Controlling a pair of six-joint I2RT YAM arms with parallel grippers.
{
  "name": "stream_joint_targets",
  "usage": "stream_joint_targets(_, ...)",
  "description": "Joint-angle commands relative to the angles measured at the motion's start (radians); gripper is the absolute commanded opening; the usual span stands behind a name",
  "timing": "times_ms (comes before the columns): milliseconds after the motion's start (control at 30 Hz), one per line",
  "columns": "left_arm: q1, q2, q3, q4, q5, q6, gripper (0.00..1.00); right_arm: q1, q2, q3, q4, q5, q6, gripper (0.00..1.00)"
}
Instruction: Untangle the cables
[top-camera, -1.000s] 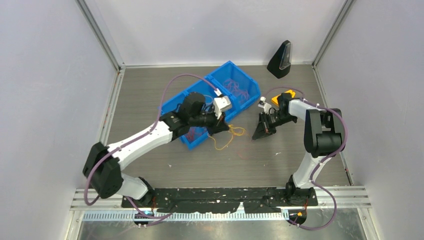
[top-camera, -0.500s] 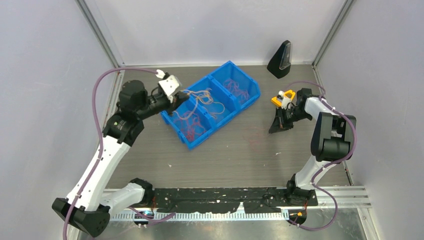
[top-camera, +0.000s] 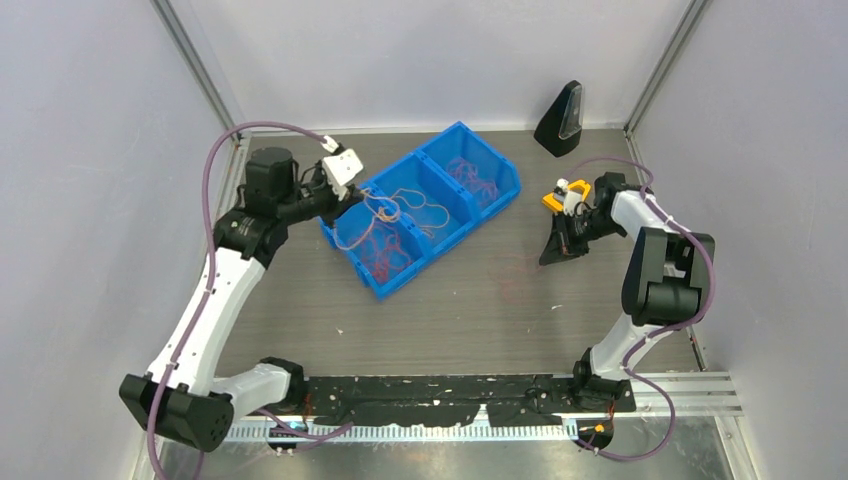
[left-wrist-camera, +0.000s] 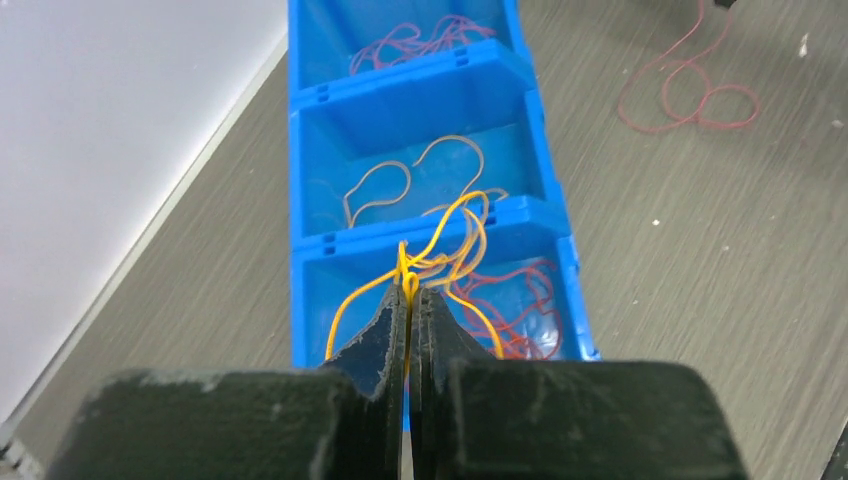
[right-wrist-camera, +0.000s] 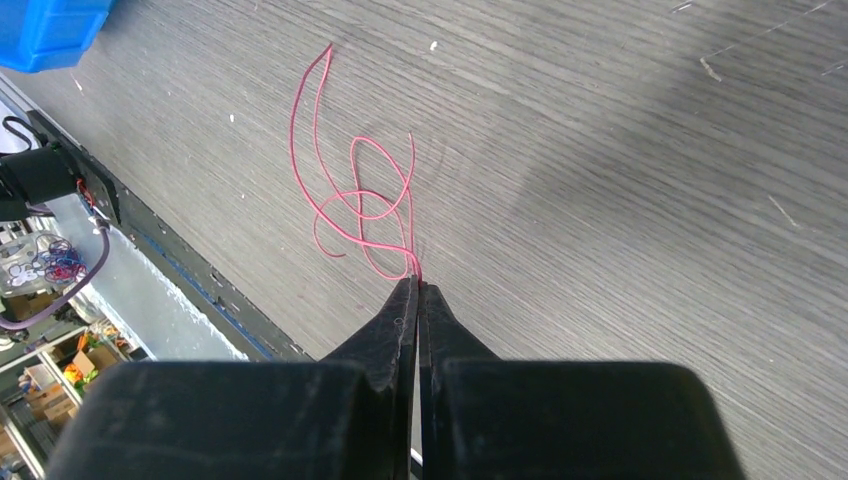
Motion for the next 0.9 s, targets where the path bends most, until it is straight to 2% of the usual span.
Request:
stream_joint_targets(0, -0.096, 0.091, 0.134, -0.002, -0.191, -0.224, 0.0, 0.005, -0.065, -0.003, -0.025, 0.002, -0.027, 0.06)
stream_joint_targets(67, -0.16, 0.18, 0.246, -0.079, -0.409, -0.378, 0.0, 0.004, -0.068, -0.001, -0.032, 0.004, -0.032, 0.06)
stream_joint_targets(100, -0.176, 0.235, 0.314, -0.133, -0.457, -0.464, 0.0, 0.004, -0.069, 0.001, -0.034, 0.004, -0.033, 0.06)
stream_joint_targets(200, -0.201, 0.378, 0.476, -0.3, -0.602, -0.845, 0.0, 0.004, -0.074, 0.0, -0.037, 0.005, -0.031, 0.06)
stream_joint_targets(267, -0.217, 0.437, 0.526, -0.338, -0.637, -0.959, 0.0, 0.003, -0.075, -0.001, -0.038, 0.005, -0.027, 0.06)
stream_joint_targets(367, -0.241, 0.489, 0.551, -0.316, -0.675, -1.053, 0.0, 0.002, -0.083, -0.006, -0.04, 0.004, -0.019, 0.06)
stream_joint_targets(533, -0.245, 0.631, 0.68, -0.349, -0.708, -1.151, 0.0, 0.003, -0.106, -0.011, -0.038, 0.014, -0.001, 0.06)
stream_joint_targets(700, -0.246, 0.777, 0.765, -0.333, -0.653, -1.183, 0.0, 0.003, -0.112, -0.01, -0.036, 0.021, 0.024, 0.06)
stream_joint_targets(867, -0.246, 0.867, 0.763, -0.245, -0.654, -1.163, 0.0, 0.002, -0.118, 0.001, -0.034, 0.029, 0.052, 0.06)
